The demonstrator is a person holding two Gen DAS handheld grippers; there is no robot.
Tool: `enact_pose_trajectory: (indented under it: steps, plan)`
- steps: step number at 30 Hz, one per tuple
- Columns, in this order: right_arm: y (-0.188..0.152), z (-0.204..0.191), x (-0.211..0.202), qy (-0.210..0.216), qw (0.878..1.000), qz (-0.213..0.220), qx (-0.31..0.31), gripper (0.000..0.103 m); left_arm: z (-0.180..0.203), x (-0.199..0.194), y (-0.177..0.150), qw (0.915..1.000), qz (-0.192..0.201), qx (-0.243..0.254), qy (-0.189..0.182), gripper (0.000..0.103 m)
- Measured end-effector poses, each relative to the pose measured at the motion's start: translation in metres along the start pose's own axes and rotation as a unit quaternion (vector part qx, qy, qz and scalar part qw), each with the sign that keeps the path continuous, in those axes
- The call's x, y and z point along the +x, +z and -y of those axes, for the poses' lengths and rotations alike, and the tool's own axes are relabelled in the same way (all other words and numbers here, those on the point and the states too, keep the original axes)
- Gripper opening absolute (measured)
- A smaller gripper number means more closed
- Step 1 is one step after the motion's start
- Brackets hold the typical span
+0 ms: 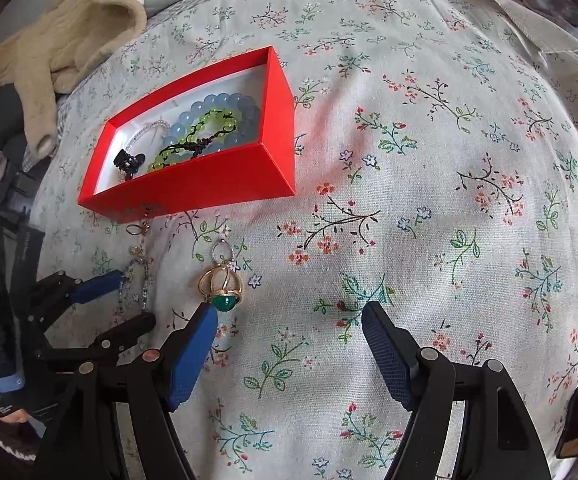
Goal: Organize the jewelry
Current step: 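Move the left gripper toward the green-and-silver beaded charm bracelet, then grasp charm bracelet with left gripper and drop it in box while right grasps green-stone gold ring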
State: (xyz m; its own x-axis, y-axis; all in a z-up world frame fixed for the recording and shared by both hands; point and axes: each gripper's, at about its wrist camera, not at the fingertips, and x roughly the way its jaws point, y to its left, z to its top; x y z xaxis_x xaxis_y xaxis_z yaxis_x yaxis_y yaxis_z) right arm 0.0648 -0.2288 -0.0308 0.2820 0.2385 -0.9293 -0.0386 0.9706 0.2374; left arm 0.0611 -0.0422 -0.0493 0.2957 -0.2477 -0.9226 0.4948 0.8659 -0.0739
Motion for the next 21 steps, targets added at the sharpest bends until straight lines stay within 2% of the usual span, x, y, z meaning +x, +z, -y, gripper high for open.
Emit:
enact_pose_trajectory:
  steps: [16,21]
  plan:
    - [0.005,-0.002,-0.009,0.019,1.0,0.01,0.008,0.076,-0.003,-0.024,-0.002,0.9996,0.027,-0.007,0.006,0.057]
    - [0.008,-0.012,-0.004,0.019,1.0,0.01,0.006,0.076,-0.007,-0.035,-0.001,0.9989,0.038,-0.024,0.014,0.057]
